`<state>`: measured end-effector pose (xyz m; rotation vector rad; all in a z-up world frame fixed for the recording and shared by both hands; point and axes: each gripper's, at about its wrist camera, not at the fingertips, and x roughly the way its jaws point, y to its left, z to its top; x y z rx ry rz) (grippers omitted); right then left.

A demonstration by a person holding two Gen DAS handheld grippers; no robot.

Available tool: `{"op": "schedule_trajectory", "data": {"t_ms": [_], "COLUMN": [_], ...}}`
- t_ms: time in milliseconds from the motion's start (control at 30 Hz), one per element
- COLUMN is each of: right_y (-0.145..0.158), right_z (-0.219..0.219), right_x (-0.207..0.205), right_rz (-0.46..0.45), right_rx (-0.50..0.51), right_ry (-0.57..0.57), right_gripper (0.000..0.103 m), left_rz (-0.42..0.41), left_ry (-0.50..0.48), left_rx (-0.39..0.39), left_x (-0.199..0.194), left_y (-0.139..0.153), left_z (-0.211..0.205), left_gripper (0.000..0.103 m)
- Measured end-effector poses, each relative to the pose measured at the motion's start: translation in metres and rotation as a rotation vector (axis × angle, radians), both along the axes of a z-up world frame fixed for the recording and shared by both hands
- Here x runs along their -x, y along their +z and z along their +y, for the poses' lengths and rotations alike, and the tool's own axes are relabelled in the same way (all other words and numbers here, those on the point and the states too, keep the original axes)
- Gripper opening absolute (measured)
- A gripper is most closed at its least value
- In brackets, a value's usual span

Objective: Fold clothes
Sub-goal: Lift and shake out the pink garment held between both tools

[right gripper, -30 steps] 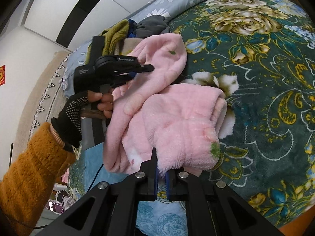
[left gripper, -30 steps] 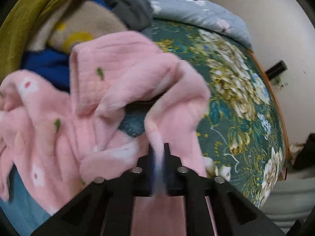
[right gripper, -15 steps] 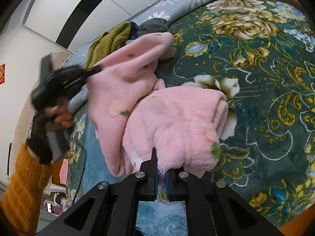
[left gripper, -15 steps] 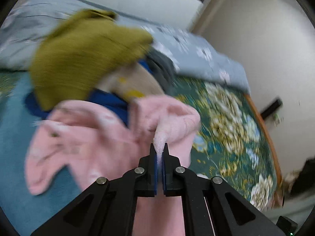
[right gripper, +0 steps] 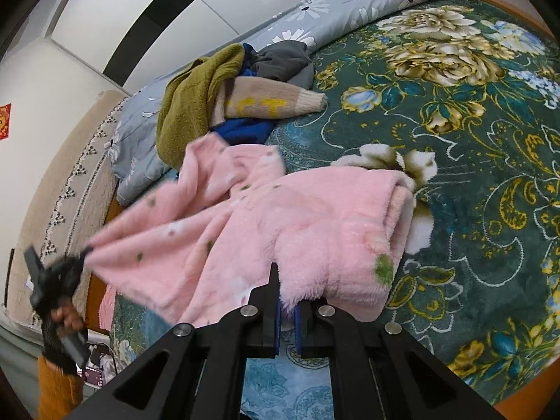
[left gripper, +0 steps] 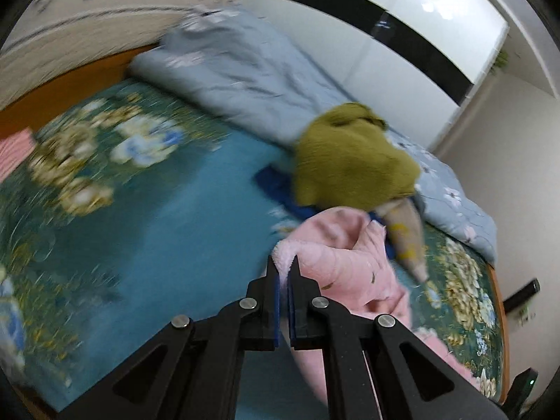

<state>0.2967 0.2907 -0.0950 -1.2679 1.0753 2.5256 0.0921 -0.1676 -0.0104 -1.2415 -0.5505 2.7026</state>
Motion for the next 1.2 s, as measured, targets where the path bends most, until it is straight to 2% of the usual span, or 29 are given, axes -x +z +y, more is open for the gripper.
{"op": "schedule_trajectory", "data": {"t_ms": [167, 267, 333, 433, 500, 633, 767, 933, 1000, 1067, 1100, 1133, 1167, 1200], "right_y": [0.003, 0.006, 0.009, 0.023, 0.04, 0.105, 0.197, 0.326, 0.363, 0.384, 0.383, 0.379, 0.369, 0.349], "right_z": [-0.006, -0.004, 0.003, 0.021, 0.036, 0.066, 0.08, 0.088, 0.087, 0.083, 0.083, 0.084, 0.085, 0.088], "right_x": [0.001, 0.0, -0.002, 0.002, 0.009, 0.048, 0.085, 0.104, 0.096, 0.085, 0.079, 0.073, 0.067, 0.063], "right_rz": [-0.012, -0.021, -0.02, -0.021, -0.02, 0.047, 0.173, 0.389, 0.47, 0.515, 0.516, 0.514, 0.5, 0.463], "right_rx": [-0.021, -0.047, -0.044, -0.066, -0.101, -0.178, -0.295, -0.447, -0.482, -0.533, -0.548, -0.56, -0.564, -0.556], "right_ry": [-0.021, -0.037, -0.064, -0.102, -0.126, -0.12, -0.117, -0.155, -0.163, -0.159, -0.157, -0.155, -0.151, -0.148], "right_gripper": [0.006, 0.006, 0.006, 0.006, 0.005, 0.004, 0.004, 0.004, 0.004, 0.004, 0.004, 0.004, 0.004, 0.004], "left_rz": [-0.073, -0.16, -0.222, -0.232, -0.238, -0.248, -0.128, 0.107, 0.199, 0.244, 0.258, 0.27, 0.254, 0.239], "left_ry": [0.119, 0.16, 0.168, 0.142, 0.125, 0.091, 0.05, -0.032, -0.053, -0.068, -0.075, -0.082, -0.088, -0.093], "left_rx": [-0.075, -0.103, -0.12, -0.145, -0.162, -0.195, -0.207, -0.177, -0.15, -0.145, -0.146, -0.145, -0.132, -0.119], "left_x": [-0.049, -0.075, -0.086, -0.08, -0.076, -0.068, -0.034, 0.007, 0.011, 0.01, 0.009, 0.008, 0.006, 0.003], "left_y": [-0.038, -0.069, -0.09, -0.089, -0.088, -0.086, -0.033, 0.077, 0.113, 0.128, 0.133, 0.136, 0.126, 0.116], "left_z": [-0.053, -0.068, -0.072, -0.058, -0.048, -0.028, 0.002, 0.041, 0.051, 0.058, 0.061, 0.064, 0.067, 0.07], "left_gripper": [0.003, 0.003, 0.003, 0.003, 0.003, 0.003, 0.003, 0.003, 0.003, 0.003, 0.003, 0.003, 0.003, 0.003]}}
